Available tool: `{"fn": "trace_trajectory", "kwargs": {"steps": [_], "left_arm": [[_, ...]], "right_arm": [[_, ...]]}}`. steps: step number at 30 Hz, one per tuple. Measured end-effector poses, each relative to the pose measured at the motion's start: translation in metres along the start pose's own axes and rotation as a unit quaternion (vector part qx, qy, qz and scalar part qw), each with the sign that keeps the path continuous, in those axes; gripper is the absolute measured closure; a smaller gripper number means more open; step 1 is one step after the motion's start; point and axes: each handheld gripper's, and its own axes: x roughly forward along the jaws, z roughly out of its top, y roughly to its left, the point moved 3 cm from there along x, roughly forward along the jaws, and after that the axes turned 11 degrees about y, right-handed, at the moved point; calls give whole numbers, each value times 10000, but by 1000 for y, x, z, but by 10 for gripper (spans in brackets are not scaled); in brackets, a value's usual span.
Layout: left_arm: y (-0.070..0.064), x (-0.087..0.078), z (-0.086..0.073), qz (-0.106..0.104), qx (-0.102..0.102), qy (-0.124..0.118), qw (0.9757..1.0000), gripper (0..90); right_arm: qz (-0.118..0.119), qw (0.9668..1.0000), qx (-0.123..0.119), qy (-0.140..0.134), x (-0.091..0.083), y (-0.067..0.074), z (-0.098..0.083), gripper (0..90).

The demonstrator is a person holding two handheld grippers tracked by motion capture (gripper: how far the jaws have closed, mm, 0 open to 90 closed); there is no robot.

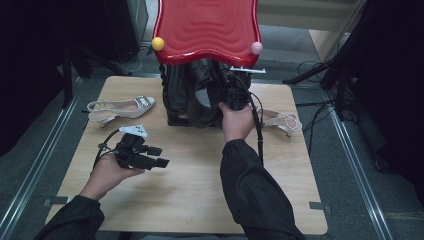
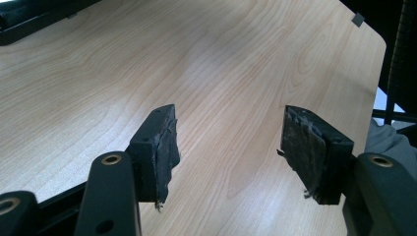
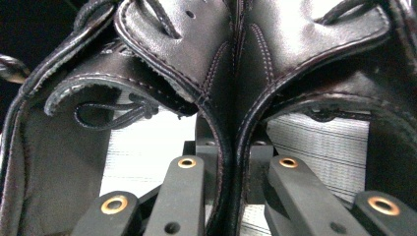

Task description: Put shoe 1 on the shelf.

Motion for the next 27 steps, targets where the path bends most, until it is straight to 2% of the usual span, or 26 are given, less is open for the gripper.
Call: {"fn": "trace_trajectory", "kwargs": {"steps": [6, 9, 12, 17, 22, 27], "left_arm": [[-1, 1, 1, -16, 10, 10, 10000, 392], [-3, 3, 1, -15, 41, 57, 10000, 392], [-3, 3, 1, -16, 43, 56, 10000, 392], [-3, 3, 1, -32, 38, 51, 10000, 392], [-3, 3, 1, -37, 36, 63, 10000, 392], [-5, 7, 2, -115, 65, 97, 9999, 391]], "right_arm": [[-59, 9998, 179, -94, 12, 6, 1, 827], [18, 9993, 355, -153, 19, 10, 3, 818], [-84, 9992, 351, -197, 21, 12, 3, 818], [-113, 9989, 396, -230, 23, 14, 7, 813], [-197, 9991, 334, -164, 27, 18, 7, 795], [-166, 9993, 326, -58, 31, 20, 6, 762]]}}
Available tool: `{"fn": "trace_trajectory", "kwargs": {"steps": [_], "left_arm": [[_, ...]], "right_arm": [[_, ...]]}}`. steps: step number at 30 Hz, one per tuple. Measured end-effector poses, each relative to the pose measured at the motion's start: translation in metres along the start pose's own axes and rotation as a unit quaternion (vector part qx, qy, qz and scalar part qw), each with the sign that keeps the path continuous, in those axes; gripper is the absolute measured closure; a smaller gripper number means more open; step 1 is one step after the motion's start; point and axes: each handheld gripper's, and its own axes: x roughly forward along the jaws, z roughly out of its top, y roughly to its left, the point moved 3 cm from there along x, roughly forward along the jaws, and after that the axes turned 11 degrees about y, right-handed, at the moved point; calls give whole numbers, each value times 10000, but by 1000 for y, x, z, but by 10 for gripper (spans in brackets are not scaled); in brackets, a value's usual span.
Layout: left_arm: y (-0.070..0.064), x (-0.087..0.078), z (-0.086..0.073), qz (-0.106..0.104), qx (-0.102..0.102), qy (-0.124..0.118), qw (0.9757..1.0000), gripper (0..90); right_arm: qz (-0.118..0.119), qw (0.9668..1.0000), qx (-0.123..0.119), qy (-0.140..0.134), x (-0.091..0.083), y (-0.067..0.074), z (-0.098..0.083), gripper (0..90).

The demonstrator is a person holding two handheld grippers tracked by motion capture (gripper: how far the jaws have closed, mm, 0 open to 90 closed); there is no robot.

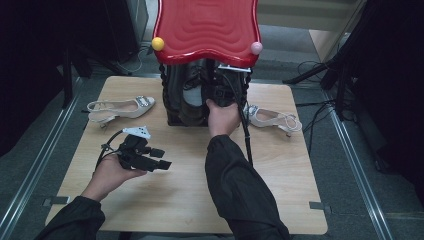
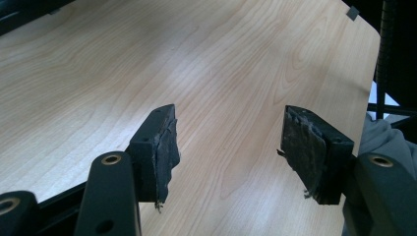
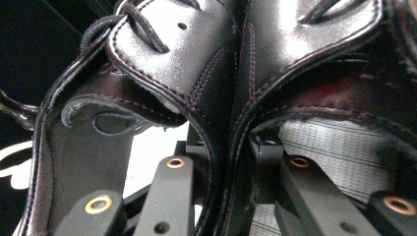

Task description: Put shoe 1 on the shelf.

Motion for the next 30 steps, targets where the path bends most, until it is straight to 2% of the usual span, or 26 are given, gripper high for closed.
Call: {"fn": "trace_trajectory", "kwargs": {"steps": [5, 9, 15, 20, 23, 26, 30], "left_arm": [[-1, 1, 0, 10, 22, 8, 10000, 391], [0, 1, 0, 5, 15, -14, 10000, 391], [-1, 4, 1, -41, 28, 33, 10000, 390], [-1, 4, 0, -17, 33, 17, 10000, 390], [-1, 3, 0, -20, 31, 19, 10000, 390], [-1, 3, 0, -1, 30, 15, 10000, 390], [-2, 2, 1, 2, 34, 8, 10000, 390]], "right_arm": [[41, 9999, -141, 35, 2, 1, -1, 720], [4, 9993, -353, 129, 4, 4, -3, 687], [-8, 9987, -474, 162, 4, 5, -3, 670], [193, 9987, -434, 178, 2, 3, -1, 634], [324, 9975, -608, 128, -1, 2, -3, 586], [406, 9969, -667, 79, -5, 2, -3, 581], [467, 9951, -876, 20, -12, 2, -6, 577]]}}
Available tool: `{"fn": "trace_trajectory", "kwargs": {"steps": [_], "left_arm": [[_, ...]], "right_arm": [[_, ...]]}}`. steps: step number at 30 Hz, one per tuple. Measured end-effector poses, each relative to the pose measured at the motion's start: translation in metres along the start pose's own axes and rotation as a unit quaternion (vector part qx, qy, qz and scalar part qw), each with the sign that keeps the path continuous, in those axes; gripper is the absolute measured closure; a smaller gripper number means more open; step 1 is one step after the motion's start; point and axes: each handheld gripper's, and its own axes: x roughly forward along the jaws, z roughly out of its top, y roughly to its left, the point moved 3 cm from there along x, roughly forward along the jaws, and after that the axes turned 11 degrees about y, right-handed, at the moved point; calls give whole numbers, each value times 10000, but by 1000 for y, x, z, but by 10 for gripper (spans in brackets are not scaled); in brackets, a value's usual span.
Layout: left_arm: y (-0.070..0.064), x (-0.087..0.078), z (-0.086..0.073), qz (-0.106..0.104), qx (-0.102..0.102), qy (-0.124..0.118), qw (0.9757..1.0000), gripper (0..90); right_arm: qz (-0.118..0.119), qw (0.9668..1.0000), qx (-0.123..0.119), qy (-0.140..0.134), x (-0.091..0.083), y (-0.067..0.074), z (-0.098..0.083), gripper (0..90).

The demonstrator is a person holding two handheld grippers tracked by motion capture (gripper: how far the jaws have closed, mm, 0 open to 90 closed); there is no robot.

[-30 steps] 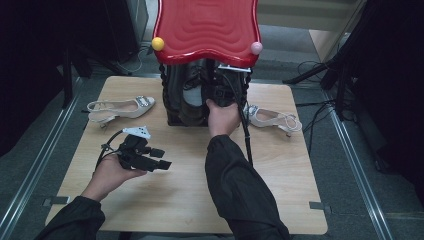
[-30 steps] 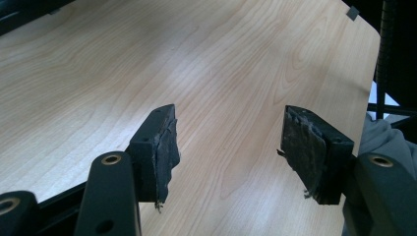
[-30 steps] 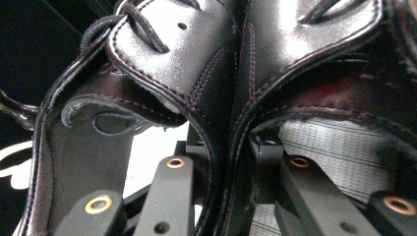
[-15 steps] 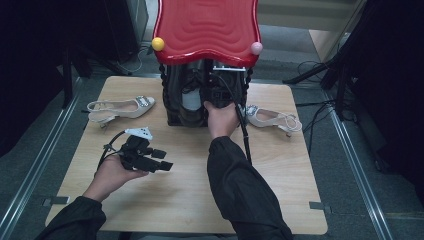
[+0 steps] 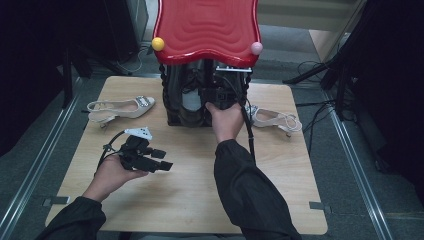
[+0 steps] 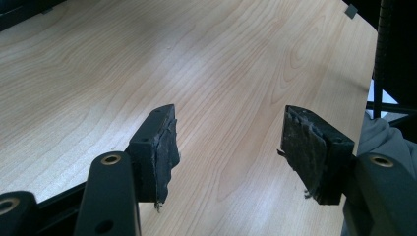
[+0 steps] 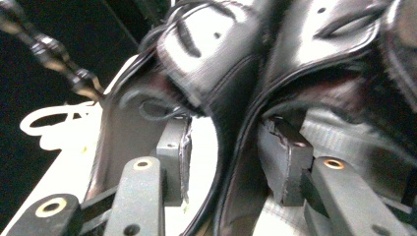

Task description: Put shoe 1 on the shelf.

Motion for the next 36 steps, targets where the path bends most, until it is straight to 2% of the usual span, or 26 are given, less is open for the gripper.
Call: {"fn": "trace_trajectory", "kwargs": {"steps": [6, 12, 14, 15, 20, 23, 26, 32, 36], "left_arm": [[0, -2, 0, 59, 1, -5, 10000, 390], [-1, -6, 1, 104, -69, -36, 9999, 393], [-3, -7, 1, 200, -41, -5, 9998, 396], [-4, -8, 1, 177, -66, -15, 9998, 397], [-9, -17, 9, 194, -19, -82, 9998, 414], [-10, -22, 14, 152, -32, -131, 9998, 480], [-11, -31, 24, 81, -10, -197, 9998, 522], [-10, -46, 46, 212, 103, -269, 9994, 605], [-9, -52, 56, 263, 99, -264, 9993, 763]], "right_arm": [[30, 9997, -236, -49, -8, 5, -8, 539], [297, 9986, -433, 39, -23, 6, -14, 519], [493, 9966, -655, -40, -29, 8, -17, 497], [518, 9959, -741, -33, -31, 9, -19, 488], [710, 9932, -917, 65, -42, 11, -25, 462], [752, 9921, -1006, 76, -50, 12, -28, 456], [902, 9894, -1137, 82, -60, 12, -35, 449], [1055, 9850, -1341, 240, -67, 8, -54, 443], [1094, 9819, -1522, 256, -69, 4, -67, 449]]}}
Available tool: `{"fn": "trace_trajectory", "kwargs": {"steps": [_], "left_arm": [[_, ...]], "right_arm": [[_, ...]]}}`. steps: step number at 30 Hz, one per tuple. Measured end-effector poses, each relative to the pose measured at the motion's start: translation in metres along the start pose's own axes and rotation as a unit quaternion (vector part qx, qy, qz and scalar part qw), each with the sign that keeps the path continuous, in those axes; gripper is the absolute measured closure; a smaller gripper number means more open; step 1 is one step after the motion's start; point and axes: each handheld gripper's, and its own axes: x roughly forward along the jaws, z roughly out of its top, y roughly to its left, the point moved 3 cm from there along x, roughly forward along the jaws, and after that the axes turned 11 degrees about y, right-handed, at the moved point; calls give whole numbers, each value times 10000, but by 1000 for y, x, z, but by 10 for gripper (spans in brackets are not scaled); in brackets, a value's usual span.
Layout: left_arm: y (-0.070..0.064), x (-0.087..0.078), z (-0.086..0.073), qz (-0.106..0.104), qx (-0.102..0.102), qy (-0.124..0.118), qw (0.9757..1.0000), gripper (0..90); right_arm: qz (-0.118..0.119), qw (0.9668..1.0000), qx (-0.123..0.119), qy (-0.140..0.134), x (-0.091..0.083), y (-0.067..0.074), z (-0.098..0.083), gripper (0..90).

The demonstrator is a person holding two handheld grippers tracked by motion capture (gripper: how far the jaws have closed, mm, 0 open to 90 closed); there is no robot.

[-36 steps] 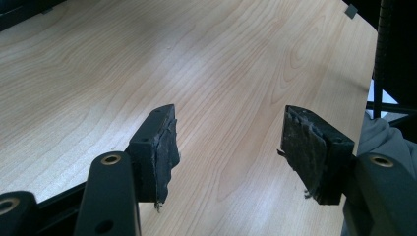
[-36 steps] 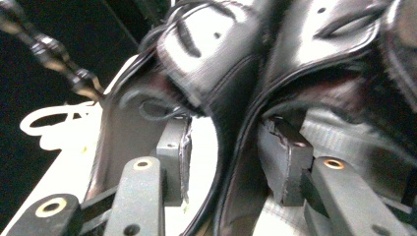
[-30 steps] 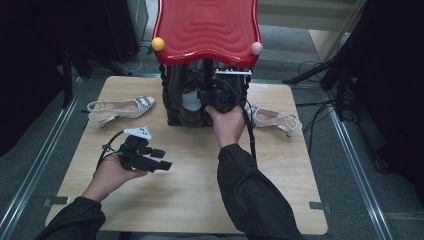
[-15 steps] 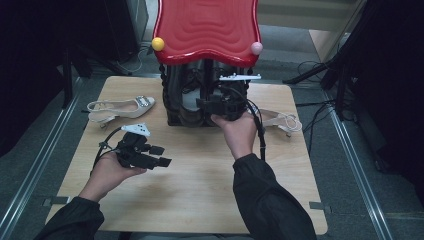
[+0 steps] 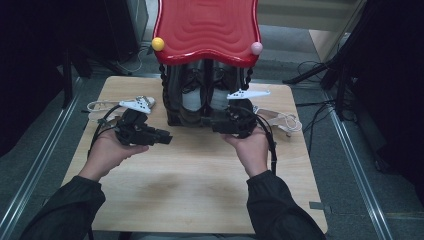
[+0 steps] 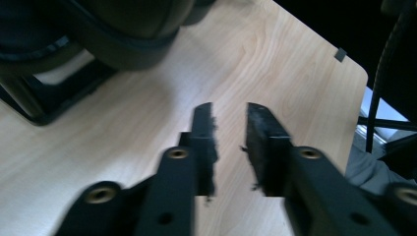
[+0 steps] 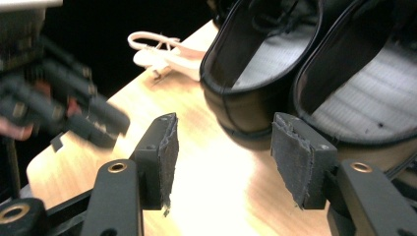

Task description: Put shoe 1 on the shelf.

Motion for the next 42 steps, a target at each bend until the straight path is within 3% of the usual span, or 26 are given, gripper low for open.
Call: {"fn": "trace_trajectory", "kwargs": {"steps": [4, 9, 11, 20, 26, 36, 39, 41, 42], "left_arm": [[-5, -12, 23, 40, 263, -105, 9996, 830], [-6, -24, 54, 59, 370, -212, 9991, 853], [-7, -26, 58, 16, 384, -240, 9990, 853], [-11, -37, 111, 285, 593, -192, 9976, 853], [-14, -48, 144, 326, 677, -263, 9968, 858], [-11, -68, 191, 591, 819, -286, 9945, 869], [-14, -71, 200, 523, 876, -313, 9943, 868], [-17, -74, 208, 552, 907, -358, 9937, 868], [-17, -76, 218, 640, 998, -307, 9925, 869]], "right_arm": [[278, 9996, 34, -37, -1, 0, -12, 443], [247, 9997, -87, -2, -1, -3, -21, 433], [218, 9997, -132, 11, 0, -4, -23, 432], [164, 9997, -107, 142, 8, -9, -32, 456], [259, 9995, -108, 132, 8, -4, -32, 463], [378, 9992, -67, 149, 14, -8, -35, 543], [397, 9991, -55, 163, 16, -10, -35, 533], [402, 9990, -73, 191, 19, -11, -35, 560], [427, 9988, -62, 228, 23, -13, -36, 617]]}}
